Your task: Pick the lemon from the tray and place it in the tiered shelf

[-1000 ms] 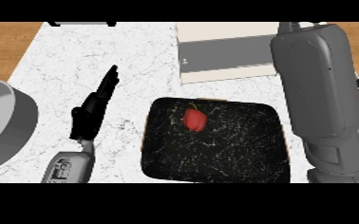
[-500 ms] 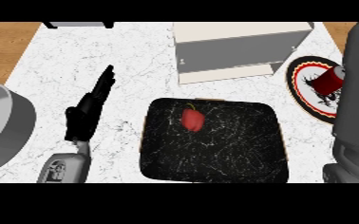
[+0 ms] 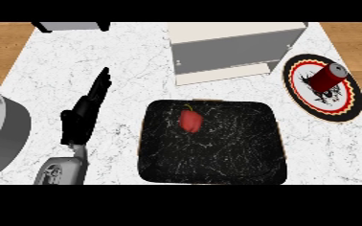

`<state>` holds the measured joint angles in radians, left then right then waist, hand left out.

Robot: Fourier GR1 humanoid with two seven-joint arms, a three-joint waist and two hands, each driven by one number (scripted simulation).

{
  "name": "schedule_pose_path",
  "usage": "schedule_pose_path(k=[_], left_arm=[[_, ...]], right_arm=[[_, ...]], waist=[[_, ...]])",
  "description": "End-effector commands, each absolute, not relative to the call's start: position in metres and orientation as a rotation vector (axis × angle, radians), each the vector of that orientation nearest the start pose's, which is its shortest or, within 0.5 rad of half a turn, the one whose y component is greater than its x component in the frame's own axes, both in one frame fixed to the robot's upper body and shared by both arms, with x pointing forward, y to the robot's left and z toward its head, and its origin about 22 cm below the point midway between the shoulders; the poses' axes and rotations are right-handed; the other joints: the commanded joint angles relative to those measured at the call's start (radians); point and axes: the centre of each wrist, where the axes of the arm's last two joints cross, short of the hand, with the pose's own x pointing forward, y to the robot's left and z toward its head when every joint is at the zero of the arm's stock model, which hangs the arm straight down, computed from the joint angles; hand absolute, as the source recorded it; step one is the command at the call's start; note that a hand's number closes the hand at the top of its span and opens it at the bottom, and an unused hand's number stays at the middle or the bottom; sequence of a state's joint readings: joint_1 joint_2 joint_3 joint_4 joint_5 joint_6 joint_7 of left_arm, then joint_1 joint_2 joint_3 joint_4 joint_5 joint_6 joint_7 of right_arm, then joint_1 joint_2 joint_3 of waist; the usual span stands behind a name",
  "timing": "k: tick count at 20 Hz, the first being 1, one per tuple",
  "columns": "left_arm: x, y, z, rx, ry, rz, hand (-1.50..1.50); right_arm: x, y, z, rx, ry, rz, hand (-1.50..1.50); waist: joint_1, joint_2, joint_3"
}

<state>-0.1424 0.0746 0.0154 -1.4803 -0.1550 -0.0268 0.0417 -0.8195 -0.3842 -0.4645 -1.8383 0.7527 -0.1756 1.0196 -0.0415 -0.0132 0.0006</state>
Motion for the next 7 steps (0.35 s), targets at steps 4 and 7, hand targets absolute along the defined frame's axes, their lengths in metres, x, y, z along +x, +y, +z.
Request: schedule_pose_path(k=[4,7], left_arm=[[0.277,0.216,0.019,0.131,-1.564,-0.226,0.0],[0.267,0.229,0.009,0.139,-1.555,-0.229,0.0]], right_arm=[[0.198,-0.356,0.316,-1.065,-1.495,-0.416,-1.5],[0.167,-0.387,0.311,-1.031,-1.488,-0.427,-1.5]], waist=[[-0.011,-0.001,0.001],[0.001,0.002,0.001]])
